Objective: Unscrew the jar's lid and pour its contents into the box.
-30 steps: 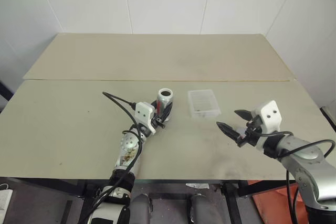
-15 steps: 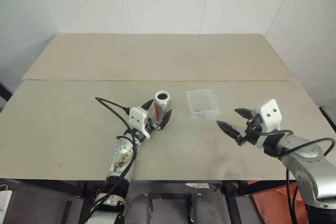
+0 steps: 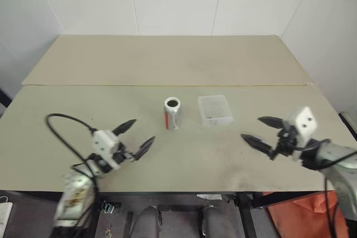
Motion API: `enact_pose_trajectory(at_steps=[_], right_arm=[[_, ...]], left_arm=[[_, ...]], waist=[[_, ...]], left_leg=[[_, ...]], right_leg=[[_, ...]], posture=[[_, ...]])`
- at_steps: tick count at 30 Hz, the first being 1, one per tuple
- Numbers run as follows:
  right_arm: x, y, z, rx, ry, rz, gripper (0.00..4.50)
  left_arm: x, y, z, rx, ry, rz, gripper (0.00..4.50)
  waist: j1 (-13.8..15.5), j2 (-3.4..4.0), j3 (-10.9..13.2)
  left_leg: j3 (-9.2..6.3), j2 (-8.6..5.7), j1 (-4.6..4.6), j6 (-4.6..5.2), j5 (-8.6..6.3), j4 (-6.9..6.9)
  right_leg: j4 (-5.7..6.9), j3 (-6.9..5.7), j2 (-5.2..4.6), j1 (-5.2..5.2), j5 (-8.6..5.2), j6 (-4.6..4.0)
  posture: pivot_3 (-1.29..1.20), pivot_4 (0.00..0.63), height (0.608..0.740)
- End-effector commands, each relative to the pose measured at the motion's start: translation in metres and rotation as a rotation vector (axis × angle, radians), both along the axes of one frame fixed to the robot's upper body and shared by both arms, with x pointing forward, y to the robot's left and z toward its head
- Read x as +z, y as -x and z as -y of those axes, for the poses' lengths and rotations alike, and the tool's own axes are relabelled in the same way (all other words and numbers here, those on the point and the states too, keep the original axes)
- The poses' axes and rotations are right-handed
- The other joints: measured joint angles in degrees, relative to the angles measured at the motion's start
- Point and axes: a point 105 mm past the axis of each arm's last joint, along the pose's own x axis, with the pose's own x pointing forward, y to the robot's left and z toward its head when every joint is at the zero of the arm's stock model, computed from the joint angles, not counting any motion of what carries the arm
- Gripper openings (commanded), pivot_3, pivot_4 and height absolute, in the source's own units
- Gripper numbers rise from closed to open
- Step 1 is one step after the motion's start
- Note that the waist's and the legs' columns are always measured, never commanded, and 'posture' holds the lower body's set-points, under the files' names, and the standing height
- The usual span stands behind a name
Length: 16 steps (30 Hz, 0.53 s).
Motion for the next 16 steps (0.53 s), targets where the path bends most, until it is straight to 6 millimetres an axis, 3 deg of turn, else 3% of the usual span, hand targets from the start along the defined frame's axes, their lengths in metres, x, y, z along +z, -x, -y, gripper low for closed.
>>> enact_pose_trajectory(at_steps=[1,3,8,11,16], right_arm=[[0.029,0.012,0.025,0.097,0.075,0.075,4.5],[0.039,0.012,0.038,0.114,0.129,0.086,4.5],[0.05,0.004,0.057,0.087,0.171,0.11,4.5],[0.047,0.003,0.055,0.101,0.176,0.108,4.5],[0.039,-0.001,0.045,0.129,0.164,0.098,4.5]], left_arm=[[0.043,0.02,-0.027,-0.115,-0.029,0.015,4.47],[0.067,0.033,-0.046,-0.159,-0.057,-0.013,4.47],[0.107,0.056,-0.066,-0.172,-0.112,-0.026,4.47],[0.113,0.067,-0.066,-0.158,-0.144,-0.044,4.47],[0.102,0.074,-0.063,-0.128,-0.159,-0.081,4.47]], waist=[[-0.1,0.01,0.0],[-0.3,0.0,0.0],[-0.7,-0.03,0.1],[-0.6,-0.02,0.1],[-0.5,-0.02,0.1]], left_leg=[[0.01,0.01,0.0,0.0,0.0,-0.01],[0.04,0.06,0.02,0.0,0.0,-0.04],[0.26,0.14,0.09,-0.01,-0.01,-0.22],[0.4,0.13,0.05,-0.01,0.0,-0.44],[0.45,0.15,-0.22,0.0,0.0,-0.55]], right_leg=[[0.0,-0.01,0.01,-0.01,-0.03,-0.04],[0.0,-0.01,0.0,-0.04,-0.06,-0.1],[0.01,0.02,-0.03,-0.18,-0.12,-0.19],[0.01,0.1,-0.04,-0.37,-0.16,-0.25],[0.15,0.18,0.03,-0.79,-0.13,-0.15]], posture=[[0.0,0.15,0.74],[0.0,0.15,0.74],[0.0,0.15,0.74],[0.0,0.15,0.74],[0.0,0.15,0.74]])
